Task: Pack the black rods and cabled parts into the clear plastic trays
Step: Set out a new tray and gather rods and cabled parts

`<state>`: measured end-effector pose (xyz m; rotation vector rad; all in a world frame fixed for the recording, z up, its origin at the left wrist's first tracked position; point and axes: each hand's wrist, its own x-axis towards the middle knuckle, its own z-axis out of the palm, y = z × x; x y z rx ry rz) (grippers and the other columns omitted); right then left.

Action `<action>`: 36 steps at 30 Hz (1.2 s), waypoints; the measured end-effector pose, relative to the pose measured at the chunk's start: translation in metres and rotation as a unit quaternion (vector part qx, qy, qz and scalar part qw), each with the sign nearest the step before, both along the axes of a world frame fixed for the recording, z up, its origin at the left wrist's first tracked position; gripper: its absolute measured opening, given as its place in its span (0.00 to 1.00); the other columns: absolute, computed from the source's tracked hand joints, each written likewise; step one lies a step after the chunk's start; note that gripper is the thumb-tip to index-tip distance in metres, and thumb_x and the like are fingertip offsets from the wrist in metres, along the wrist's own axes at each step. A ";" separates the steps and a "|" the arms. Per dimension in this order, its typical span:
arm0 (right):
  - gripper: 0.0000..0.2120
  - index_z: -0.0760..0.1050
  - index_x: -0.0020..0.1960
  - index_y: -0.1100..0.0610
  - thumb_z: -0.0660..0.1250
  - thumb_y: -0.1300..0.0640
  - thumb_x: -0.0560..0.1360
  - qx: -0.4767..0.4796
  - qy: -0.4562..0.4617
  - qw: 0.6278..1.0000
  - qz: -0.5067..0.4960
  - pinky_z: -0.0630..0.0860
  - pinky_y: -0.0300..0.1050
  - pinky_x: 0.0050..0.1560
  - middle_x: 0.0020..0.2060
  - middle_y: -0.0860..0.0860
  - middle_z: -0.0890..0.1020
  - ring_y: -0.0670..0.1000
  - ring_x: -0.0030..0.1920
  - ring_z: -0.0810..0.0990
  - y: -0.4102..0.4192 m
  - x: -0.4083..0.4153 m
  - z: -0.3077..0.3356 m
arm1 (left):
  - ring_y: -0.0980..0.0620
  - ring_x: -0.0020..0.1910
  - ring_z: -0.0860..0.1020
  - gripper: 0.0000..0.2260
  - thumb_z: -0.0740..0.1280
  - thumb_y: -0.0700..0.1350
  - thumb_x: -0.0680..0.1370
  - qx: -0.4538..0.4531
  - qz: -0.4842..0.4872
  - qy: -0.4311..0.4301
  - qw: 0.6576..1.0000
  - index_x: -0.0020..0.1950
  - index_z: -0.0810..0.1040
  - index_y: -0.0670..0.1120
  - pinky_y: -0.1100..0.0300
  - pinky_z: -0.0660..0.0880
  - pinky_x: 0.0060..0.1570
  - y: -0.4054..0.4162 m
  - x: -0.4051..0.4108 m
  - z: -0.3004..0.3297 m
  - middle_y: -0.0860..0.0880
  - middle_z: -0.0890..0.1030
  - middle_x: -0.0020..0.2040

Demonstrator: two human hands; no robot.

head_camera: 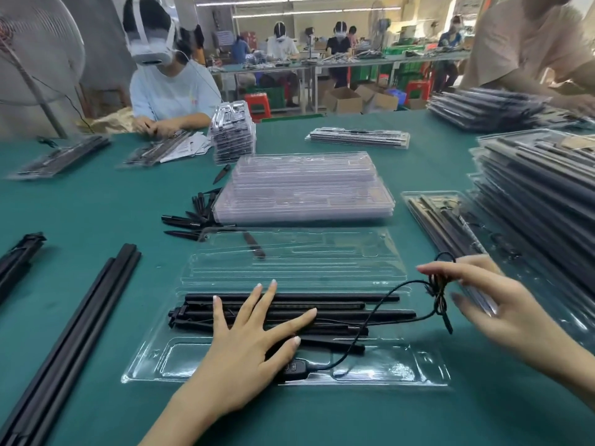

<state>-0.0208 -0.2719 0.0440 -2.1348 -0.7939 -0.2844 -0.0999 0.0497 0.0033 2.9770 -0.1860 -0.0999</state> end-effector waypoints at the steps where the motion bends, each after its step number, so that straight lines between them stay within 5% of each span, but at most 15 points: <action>1: 0.23 0.78 0.58 0.46 0.71 0.68 0.71 -0.026 -0.054 0.998 -0.017 0.67 0.36 0.59 0.47 0.36 0.77 0.41 0.53 0.73 -0.001 0.003 0.000 | 0.60 0.72 0.28 0.20 0.32 0.68 0.71 -0.001 0.000 0.000 1.000 0.62 0.37 0.82 0.37 0.25 0.66 0.000 0.000 -0.001 0.59 0.32 0.76; 4: 0.13 0.78 0.55 0.44 0.68 0.46 0.70 -0.075 -0.144 0.986 -0.028 0.67 0.50 0.57 0.45 0.41 0.78 0.48 0.53 0.70 -0.005 0.008 0.004 | 0.60 0.72 0.29 0.18 0.32 0.69 0.73 -0.007 0.001 -0.002 1.000 0.63 0.38 0.82 0.37 0.25 0.66 0.001 0.000 -0.003 0.62 0.34 0.76; 10: 0.14 0.84 0.45 0.48 0.62 0.42 0.75 -0.074 -0.152 0.985 0.031 0.66 0.39 0.62 0.58 0.47 0.76 0.49 0.62 0.69 -0.007 0.010 0.003 | 0.60 0.72 0.29 0.21 0.31 0.68 0.70 -0.007 0.003 -0.007 1.000 0.63 0.38 0.82 0.38 0.24 0.65 0.001 0.000 -0.003 0.63 0.34 0.75; 14: 0.08 0.81 0.43 0.54 0.66 0.52 0.75 0.108 0.101 0.983 0.108 0.75 0.42 0.59 0.53 0.49 0.83 0.52 0.59 0.80 0.005 0.003 -0.006 | 0.60 0.72 0.29 0.21 0.32 0.68 0.70 -0.015 0.004 -0.008 1.000 0.63 0.39 0.82 0.39 0.23 0.65 0.002 0.000 -0.003 0.64 0.34 0.75; 17: 0.07 0.79 0.45 0.56 0.63 0.56 0.74 0.316 0.314 0.879 0.171 0.79 0.53 0.54 0.44 0.58 0.83 0.58 0.51 0.83 0.016 -0.002 -0.015 | 0.61 0.72 0.29 0.21 0.32 0.68 0.70 -0.016 0.006 -0.009 1.000 0.63 0.39 0.82 0.41 0.23 0.65 0.001 0.000 -0.003 0.64 0.34 0.74; 19: 0.09 0.78 0.44 0.55 0.60 0.57 0.75 0.357 0.349 0.851 0.165 0.79 0.58 0.54 0.36 0.58 0.79 0.55 0.43 0.83 0.024 -0.001 -0.018 | 0.61 0.72 0.29 0.21 0.32 0.68 0.70 -0.018 0.006 -0.008 1.000 0.63 0.39 0.82 0.41 0.23 0.65 0.001 -0.001 -0.003 0.65 0.34 0.74; 21: 0.07 0.79 0.43 0.54 0.67 0.52 0.73 0.367 0.346 0.848 0.161 0.77 0.61 0.55 0.32 0.57 0.76 0.52 0.36 0.80 0.033 -0.001 -0.019 | 0.61 0.72 0.29 0.21 0.32 0.68 0.70 -0.017 0.007 -0.006 1.000 0.63 0.39 0.82 0.41 0.23 0.65 0.001 -0.001 -0.003 0.65 0.33 0.74; 23: 0.16 0.80 0.43 0.53 0.76 0.43 0.65 0.374 0.347 0.840 0.184 0.80 0.55 0.51 0.31 0.56 0.74 0.51 0.34 0.77 0.040 0.001 -0.018 | 0.61 0.71 0.28 0.21 0.32 0.68 0.70 -0.013 0.008 -0.006 1.000 0.63 0.38 0.82 0.40 0.23 0.65 0.001 0.000 -0.003 0.65 0.33 0.74; 27: 0.18 0.78 0.43 0.48 0.70 0.34 0.68 0.247 0.253 0.914 0.198 0.77 0.41 0.44 0.34 0.48 0.76 0.50 0.36 0.78 0.049 0.003 -0.013 | 0.61 0.71 0.28 0.21 0.31 0.67 0.70 -0.009 0.010 -0.005 1.000 0.62 0.37 0.82 0.40 0.23 0.65 0.001 0.000 -0.002 0.65 0.32 0.74; 31: 0.19 0.78 0.43 0.51 0.71 0.36 0.67 0.296 0.311 0.869 0.245 0.78 0.59 0.54 0.35 0.61 0.64 0.47 0.35 0.76 0.050 0.012 -0.012 | 0.61 0.71 0.27 0.21 0.31 0.67 0.70 -0.006 0.011 -0.005 1.000 0.62 0.37 0.82 0.41 0.23 0.65 0.000 -0.001 -0.002 0.65 0.32 0.73; 36: 0.15 0.76 0.45 0.46 0.64 0.34 0.71 0.228 0.263 0.904 0.248 0.76 0.32 0.37 0.35 0.59 0.63 0.43 0.32 0.65 0.057 0.008 -0.009 | 0.61 0.71 0.28 0.21 0.30 0.67 0.69 -0.004 0.014 -0.005 1.000 0.62 0.36 0.82 0.41 0.23 0.65 -0.001 -0.001 0.000 0.65 0.31 0.73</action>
